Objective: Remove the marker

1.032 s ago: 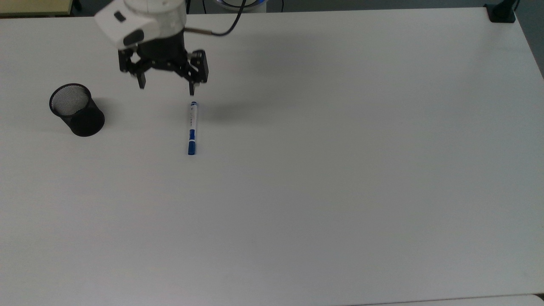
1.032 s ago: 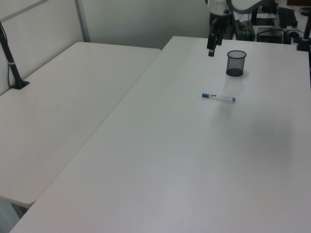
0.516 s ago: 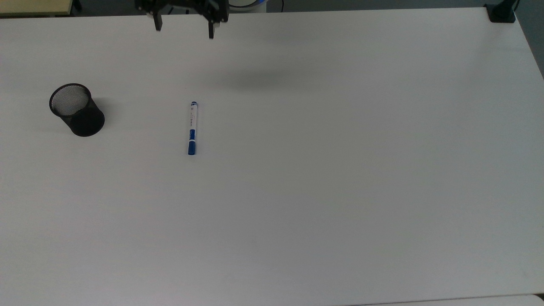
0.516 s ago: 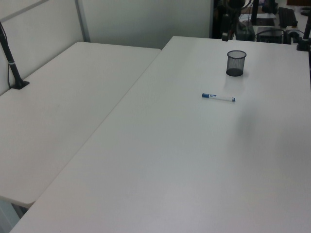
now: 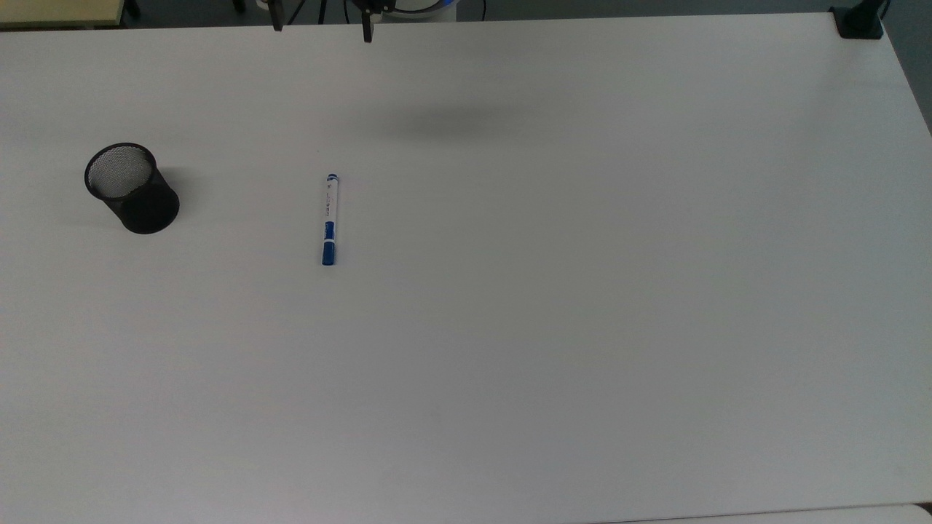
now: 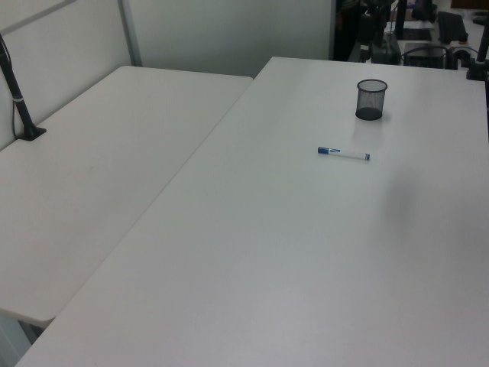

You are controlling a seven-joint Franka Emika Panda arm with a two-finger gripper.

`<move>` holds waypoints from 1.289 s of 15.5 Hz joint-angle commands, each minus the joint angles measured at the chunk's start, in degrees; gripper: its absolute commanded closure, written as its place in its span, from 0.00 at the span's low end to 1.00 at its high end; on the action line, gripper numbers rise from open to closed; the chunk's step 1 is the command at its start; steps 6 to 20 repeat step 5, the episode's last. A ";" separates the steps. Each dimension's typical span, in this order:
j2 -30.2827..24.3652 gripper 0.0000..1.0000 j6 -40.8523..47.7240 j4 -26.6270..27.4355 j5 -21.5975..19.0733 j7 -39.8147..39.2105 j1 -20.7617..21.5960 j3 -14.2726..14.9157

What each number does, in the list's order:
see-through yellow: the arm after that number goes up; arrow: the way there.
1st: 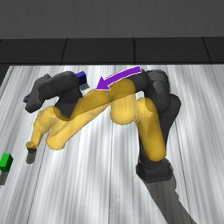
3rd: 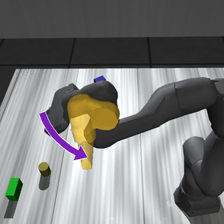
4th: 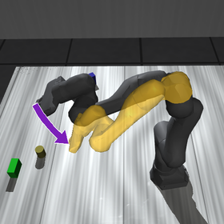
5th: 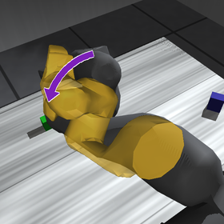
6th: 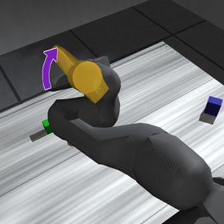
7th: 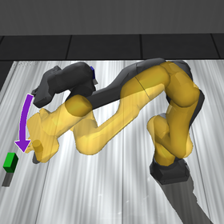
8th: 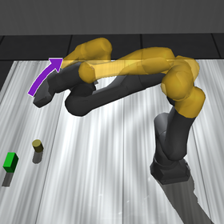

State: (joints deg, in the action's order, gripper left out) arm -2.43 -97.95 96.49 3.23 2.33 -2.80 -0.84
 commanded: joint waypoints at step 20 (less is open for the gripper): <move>0.49 0.00 -2.95 0.63 0.20 -1.63 0.95 0.66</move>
